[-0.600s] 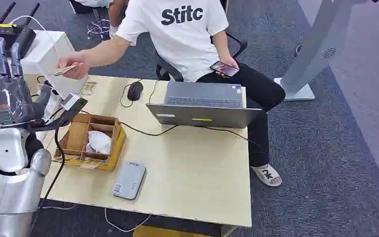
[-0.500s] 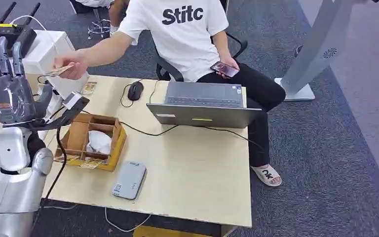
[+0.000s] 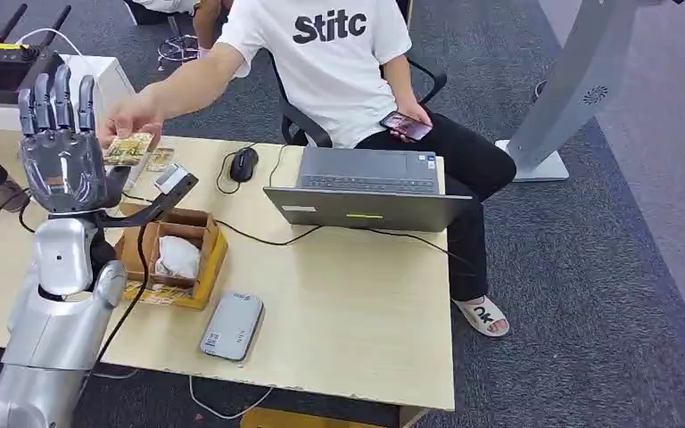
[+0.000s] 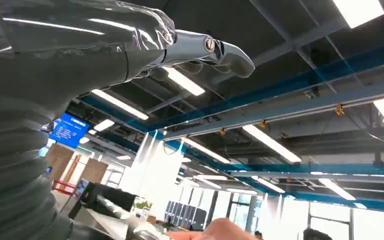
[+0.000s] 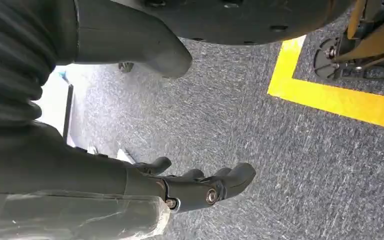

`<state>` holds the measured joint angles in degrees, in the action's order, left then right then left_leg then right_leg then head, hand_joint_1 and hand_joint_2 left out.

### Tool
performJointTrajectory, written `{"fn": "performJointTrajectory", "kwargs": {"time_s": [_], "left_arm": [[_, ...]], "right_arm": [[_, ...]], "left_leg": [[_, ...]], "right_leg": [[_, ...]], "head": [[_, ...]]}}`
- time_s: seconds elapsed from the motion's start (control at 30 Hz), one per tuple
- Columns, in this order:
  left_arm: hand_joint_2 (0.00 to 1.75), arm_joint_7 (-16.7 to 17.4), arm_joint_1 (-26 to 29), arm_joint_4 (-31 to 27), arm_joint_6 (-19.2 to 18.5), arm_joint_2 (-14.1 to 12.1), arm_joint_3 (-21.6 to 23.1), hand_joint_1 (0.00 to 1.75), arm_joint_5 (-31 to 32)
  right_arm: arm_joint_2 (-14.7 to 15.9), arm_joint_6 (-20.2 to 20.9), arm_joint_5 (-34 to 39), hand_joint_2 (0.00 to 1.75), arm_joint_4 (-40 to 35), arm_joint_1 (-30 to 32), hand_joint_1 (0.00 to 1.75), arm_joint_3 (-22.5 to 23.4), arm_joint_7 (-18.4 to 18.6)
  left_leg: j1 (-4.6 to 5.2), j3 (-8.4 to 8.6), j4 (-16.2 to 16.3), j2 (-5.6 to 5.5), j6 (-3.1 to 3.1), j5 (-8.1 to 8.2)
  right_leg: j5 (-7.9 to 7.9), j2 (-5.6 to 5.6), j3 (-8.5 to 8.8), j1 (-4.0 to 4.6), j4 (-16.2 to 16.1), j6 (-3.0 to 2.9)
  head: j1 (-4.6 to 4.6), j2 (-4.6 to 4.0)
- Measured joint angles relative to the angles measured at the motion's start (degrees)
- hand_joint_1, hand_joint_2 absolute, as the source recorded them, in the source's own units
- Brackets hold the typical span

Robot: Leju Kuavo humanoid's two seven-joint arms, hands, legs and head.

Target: Pass the card to the sensor for recognition and then transmit it.

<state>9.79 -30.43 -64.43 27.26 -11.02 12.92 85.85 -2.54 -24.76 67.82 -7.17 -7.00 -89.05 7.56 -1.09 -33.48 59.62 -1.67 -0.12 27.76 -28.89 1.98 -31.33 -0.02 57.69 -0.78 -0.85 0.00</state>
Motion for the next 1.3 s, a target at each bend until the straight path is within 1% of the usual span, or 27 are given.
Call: {"fn": "performJointTrajectory", "kwargs": {"time_s": [0.3, 0.33, 0.37, 0.4, 0.43, 0.47, 0.5, 0.7, 0.9, 1.17, 1.3], "left_arm": [[1.75, 0.0, -0.3, 2.8, 0.5, 0.4, 0.5, 0.00, -0.1], [1.75, 0.0, -0.3, 3.2, 0.7, 0.5, 0.5, 0.05, 0.0], [1.75, 0.0, -0.4, 3.5, 0.7, 0.5, 0.6, 0.05, 0.2], [1.75, 0.1, -0.5, 3.9, 0.7, 0.5, 0.7, 0.23, 0.4], [1.75, 0.2, -0.5, 4.3, 0.8, 0.5, 0.8, 1.50, 0.5], [1.75, 0.3, -0.6, 4.6, 0.8, 0.5, 0.8, 1.57, 0.6], [1.75, 0.4, -0.6, 4.9, 0.9, 0.5, 0.8, 1.75, 0.6], [1.75, 1.5, -0.6, 6.7, 1.0, 0.2, 0.8, 1.75, 1.3], [1.75, 1.6, -0.2, 8.3, 1.9, -0.9, 0.8, 1.75, 1.9], [1.75, 1.5, 0.1, 8.6, 2.1, -1.9, 0.8, 1.75, 1.8], [1.75, 0.4, 0.3, 8.5, 2.1, -2.1, 0.8, 1.75, 1.2]], "right_arm": [[0.0, 0.0, 0.0, 1.75, 0.0, 0.0, 0.00, 0.0, 0.3], [0.0, 0.1, 0.0, 1.75, 0.0, 0.0, 0.00, 0.0, 0.5], [0.0, 0.1, 0.0, 1.75, 0.0, 0.0, 0.00, 0.0, 0.7], [0.0, 0.1, 0.0, 1.75, 0.0, 0.0, 0.00, 0.0, 0.7], [0.0, 0.2, 0.0, 1.75, 0.0, 0.0, 0.00, 0.0, 0.7], [0.0, 0.2, 0.0, 1.75, 0.0, 0.0, 0.00, 0.0, 0.7], [0.0, 0.2, 0.0, 1.75, 0.0, 0.0, 0.00, 0.0, 0.7], [0.0, 0.1, 0.0, 1.75, 0.0, 0.0, 0.00, 0.0, 0.7], [0.0, 0.1, 0.4, 1.75, 0.0, 0.0, 0.00, 0.0, 0.7], [0.0, 0.1, 0.4, 1.75, 0.0, 0.0, 0.00, 0.0, 0.6], [0.0, 0.0, 0.4, 1.75, 0.0, 0.0, 0.00, 0.0, 0.4]], "left_leg": [[0.01, -0.02, 0.0, -0.01, 0.01, 0.00], [0.01, -0.02, 0.0, -0.01, 0.01, -0.01], [0.01, -0.02, 0.0, -0.01, 0.01, -0.01], [0.01, -0.02, 0.0, -0.01, 0.01, -0.01], [0.01, -0.02, 0.0, -0.01, 0.01, -0.01], [0.01, -0.02, 0.0, 0.00, 0.01, -0.01], [0.01, -0.02, 0.0, -0.01, 0.01, -0.01], [0.00, -0.04, 0.0, -0.01, 0.01, -0.01], [0.00, -0.13, 0.0, -0.01, 0.01, 0.00], [0.00, -0.14, 0.0, -0.02, 0.01, 0.00], [0.00, -0.14, 0.0, -0.03, 0.01, -0.01]], "right_leg": [[0.00, -0.02, 0.01, 0.00, 0.0, 0.00], [0.00, -0.02, 0.01, 0.00, 0.0, 0.00], [0.00, -0.02, 0.01, -0.01, 0.0, 0.00], [0.00, -0.02, 0.01, -0.01, 0.0, 0.00], [0.00, -0.02, 0.01, -0.01, 0.0, 0.00], [0.00, -0.01, 0.01, -0.01, 0.0, 0.00], [0.00, -0.01, 0.01, -0.01, 0.0, 0.00], [0.00, -0.01, 0.00, 0.00, 0.0, 0.00], [0.00, -0.01, -0.06, 0.00, 0.0, 0.01], [0.00, -0.02, -0.07, 0.00, 0.0, 0.01], [0.00, -0.05, -0.07, 0.00, 0.0, 0.01]], "head": [[0.00, 0.00], [0.00, 0.00], [0.00, 0.00], [0.00, 0.00], [0.00, 0.00], [0.00, 0.00], [-0.02, 0.00], [0.00, 0.00], [-0.02, 0.00], [0.00, 0.00], [0.00, 0.00]]}}
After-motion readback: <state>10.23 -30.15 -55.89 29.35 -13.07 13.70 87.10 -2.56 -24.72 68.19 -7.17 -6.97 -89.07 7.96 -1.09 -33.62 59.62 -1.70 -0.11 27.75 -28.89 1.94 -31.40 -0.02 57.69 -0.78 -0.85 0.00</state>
